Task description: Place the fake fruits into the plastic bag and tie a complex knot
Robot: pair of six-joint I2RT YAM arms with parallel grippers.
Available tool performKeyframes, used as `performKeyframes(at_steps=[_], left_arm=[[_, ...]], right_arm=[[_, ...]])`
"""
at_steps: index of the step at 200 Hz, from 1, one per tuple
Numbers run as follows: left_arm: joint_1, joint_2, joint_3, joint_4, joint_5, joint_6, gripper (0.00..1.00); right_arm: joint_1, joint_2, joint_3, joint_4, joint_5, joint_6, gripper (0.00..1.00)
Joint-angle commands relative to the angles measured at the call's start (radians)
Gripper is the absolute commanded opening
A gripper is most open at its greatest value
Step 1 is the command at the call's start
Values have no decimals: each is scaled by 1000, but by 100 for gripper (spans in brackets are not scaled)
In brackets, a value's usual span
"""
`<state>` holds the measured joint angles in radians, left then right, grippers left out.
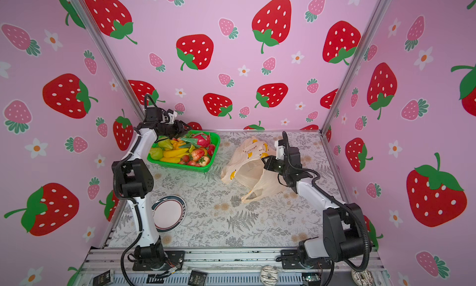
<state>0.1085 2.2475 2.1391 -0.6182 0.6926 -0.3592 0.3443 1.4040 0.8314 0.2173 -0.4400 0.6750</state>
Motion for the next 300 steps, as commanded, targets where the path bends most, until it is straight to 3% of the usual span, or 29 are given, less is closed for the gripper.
performKeyframes(at_steps=[1, 36, 93, 115, 187, 268, 300], left_arm=[[3, -8, 32, -75, -107, 53, 56], [10, -55, -46, -51, -213, 71, 69], [8, -55, -129, -20, -167, 49, 75], [7, -48, -136, -14, -133, 39, 71], [0, -76, -177, 25, -68, 17, 42], [-16, -158, -322, 125, -35, -27, 49], [-20, -185, -365, 153, -33, -40, 42]], right_arm=[[4, 11, -11, 21, -14, -12, 5], [4, 17, -17, 24, -17, -12, 5], [4, 34, -18, 30, -27, -14, 5], [4, 39, -19, 33, -32, -12, 5], [4, 42, -28, 39, -35, -11, 5], [4, 62, -27, 48, -45, -9, 5], [4, 69, -22, 50, -51, -10, 5]])
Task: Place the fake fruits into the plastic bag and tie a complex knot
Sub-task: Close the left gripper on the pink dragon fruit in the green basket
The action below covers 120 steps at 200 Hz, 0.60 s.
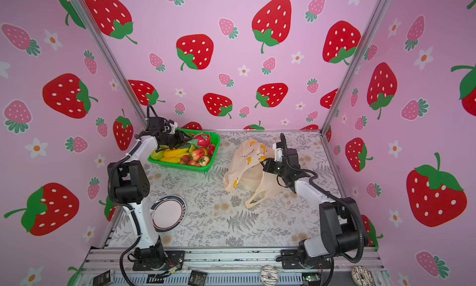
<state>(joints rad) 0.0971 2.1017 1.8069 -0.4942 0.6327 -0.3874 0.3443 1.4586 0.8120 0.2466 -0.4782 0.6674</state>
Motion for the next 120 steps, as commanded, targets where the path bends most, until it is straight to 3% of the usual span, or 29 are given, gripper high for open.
performKeyframes(at_steps=[1, 46, 83, 120], left_arm=[[-8, -40, -34, 30, 28, -11, 41], [-11, -22, -5, 25, 17, -8, 31], [-12, 9, 45, 26, 18, -17, 37], [-12, 22, 69, 43, 38, -34, 32]], right_arm=[[4, 14, -2, 20, -12, -2, 5], [4, 23, 6, 19, -23, -2, 5], [4, 16, 5, 13, -19, -6, 5], [4, 15, -1, 11, -14, -11, 5]])
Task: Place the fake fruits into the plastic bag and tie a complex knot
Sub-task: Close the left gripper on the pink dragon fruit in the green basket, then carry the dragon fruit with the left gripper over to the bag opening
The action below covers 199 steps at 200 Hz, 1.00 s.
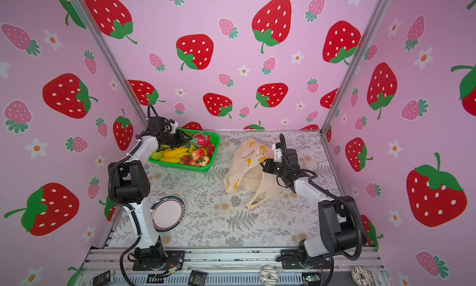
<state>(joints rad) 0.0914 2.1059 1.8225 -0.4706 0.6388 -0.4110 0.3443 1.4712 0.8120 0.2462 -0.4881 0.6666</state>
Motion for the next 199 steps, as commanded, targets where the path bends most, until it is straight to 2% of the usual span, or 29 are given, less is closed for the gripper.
performKeyframes(at_steps=[1, 44, 69, 75, 108, 150, 178, 199], left_arm=[[-6, 18, 53, 21, 33, -11, 32], [-6, 28, 64, 24, 44, -9, 20], [-7, 34, 82, 27, 48, -11, 7], [-7, 35, 86, 27, 51, -12, 0], [-17, 15, 110, 56, 82, -34, 0], [-63, -65, 147, 204, 150, -137, 0], [-120, -156, 171, 180, 113, -138, 0], [-183, -273, 88, 179, 31, -143, 0]], right_arm=[[4, 3, -1, 11, -4, -10, 5], [4, -2, -8, 8, -3, -12, 5], [4, -8, -9, 3, 0, -14, 5], [4, -10, -9, 1, 3, -15, 5], [3, -29, -1, -21, 20, -21, 5], [1, -52, 38, -97, 74, -28, 5], [-2, -49, 115, -231, 120, -105, 7], [-4, -31, 198, -383, 156, -195, 8]])
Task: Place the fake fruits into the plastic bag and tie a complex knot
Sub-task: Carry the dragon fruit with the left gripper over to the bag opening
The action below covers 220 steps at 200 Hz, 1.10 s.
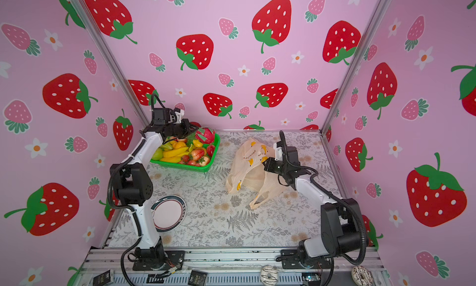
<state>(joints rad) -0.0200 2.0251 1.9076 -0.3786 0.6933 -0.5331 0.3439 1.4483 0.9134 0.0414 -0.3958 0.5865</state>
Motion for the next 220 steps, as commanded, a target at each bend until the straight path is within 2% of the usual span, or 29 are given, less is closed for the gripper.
performKeyframes(at_steps=[1, 45, 79, 102, 122, 164, 220], left_arm=[[-75, -197, -2, 89, -29, -21, 0], [-279, -470, -238, 121, -205, -26, 0], [-474, -677, -409, 139, -318, -29, 0], [-609, -770, -511, 163, -397, -43, 0], [-696, -792, -562, 190, -431, -51, 0], [-751, -736, -593, 222, -402, -59, 0], [-753, -648, -599, 225, -479, 1, 0]], right_arm=[[-3, -6, 103, -189, 67, -122, 8], [-23, 12, 206, -319, 60, -191, 8], [-35, 62, 242, -318, -43, -170, 8], [-37, 78, 239, -287, -107, -137, 8], [-38, 77, 239, -269, -121, -113, 8], [-37, 66, 228, -247, -172, -78, 8], [-37, 22, 192, -242, -230, -78, 8]])
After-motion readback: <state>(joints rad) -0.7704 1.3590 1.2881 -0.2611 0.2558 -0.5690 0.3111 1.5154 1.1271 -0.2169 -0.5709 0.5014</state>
